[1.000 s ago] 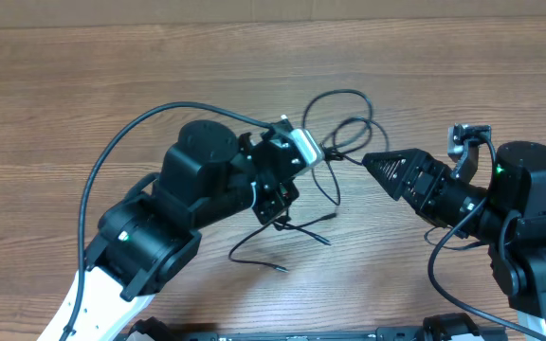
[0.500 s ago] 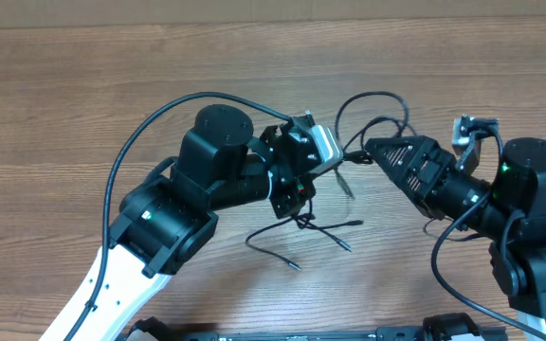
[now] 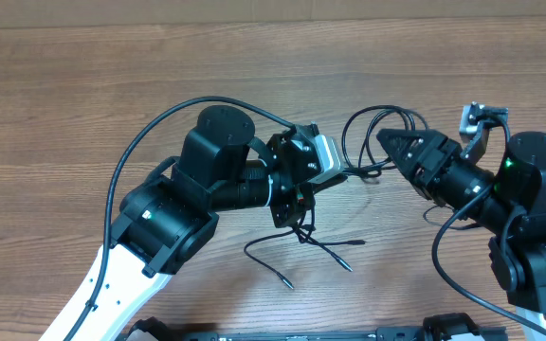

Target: Untangle cables

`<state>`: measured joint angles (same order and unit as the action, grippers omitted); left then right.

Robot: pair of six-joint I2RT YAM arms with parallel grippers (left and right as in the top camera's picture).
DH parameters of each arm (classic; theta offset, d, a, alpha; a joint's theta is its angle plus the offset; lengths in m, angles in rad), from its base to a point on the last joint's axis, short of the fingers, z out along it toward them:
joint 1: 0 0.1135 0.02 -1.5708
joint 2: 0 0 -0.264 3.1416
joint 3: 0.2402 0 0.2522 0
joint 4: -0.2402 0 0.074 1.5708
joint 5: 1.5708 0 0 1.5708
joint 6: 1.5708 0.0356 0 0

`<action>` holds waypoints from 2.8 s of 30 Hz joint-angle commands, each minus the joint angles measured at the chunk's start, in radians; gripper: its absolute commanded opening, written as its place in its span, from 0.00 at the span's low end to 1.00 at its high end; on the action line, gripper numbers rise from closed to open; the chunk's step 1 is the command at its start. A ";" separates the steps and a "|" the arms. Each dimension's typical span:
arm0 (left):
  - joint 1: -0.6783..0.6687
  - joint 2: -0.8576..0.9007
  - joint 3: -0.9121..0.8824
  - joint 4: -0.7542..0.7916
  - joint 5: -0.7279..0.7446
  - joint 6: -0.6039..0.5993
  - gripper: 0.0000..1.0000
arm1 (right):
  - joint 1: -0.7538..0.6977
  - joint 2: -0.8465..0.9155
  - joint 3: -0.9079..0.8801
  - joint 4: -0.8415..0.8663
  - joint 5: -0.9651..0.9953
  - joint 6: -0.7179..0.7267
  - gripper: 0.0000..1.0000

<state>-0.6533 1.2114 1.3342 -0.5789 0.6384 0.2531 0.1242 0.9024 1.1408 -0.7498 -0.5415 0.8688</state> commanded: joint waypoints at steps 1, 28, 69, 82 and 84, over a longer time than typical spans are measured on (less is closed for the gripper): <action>0.004 -0.001 0.024 0.007 0.057 -0.005 0.04 | -0.002 -0.003 0.024 -0.002 0.005 -0.005 0.25; 0.056 -0.027 0.024 0.004 0.110 0.045 1.00 | -0.002 -0.003 0.024 0.007 0.047 -0.609 0.04; 0.148 0.056 0.024 0.103 0.123 -0.150 1.00 | -0.002 -0.003 0.024 0.181 -0.981 -1.034 0.04; 0.148 0.090 0.024 0.212 0.475 -0.183 1.00 | -0.002 -0.003 0.024 0.205 -0.982 -1.035 0.04; 0.147 0.090 0.024 0.218 0.509 -0.190 1.00 | -0.002 -0.003 0.024 0.208 -0.982 -1.035 0.04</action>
<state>-0.5087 1.2945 1.3361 -0.3691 1.0294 0.1043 0.1242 0.9054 1.1408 -0.5503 -1.4979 -0.1577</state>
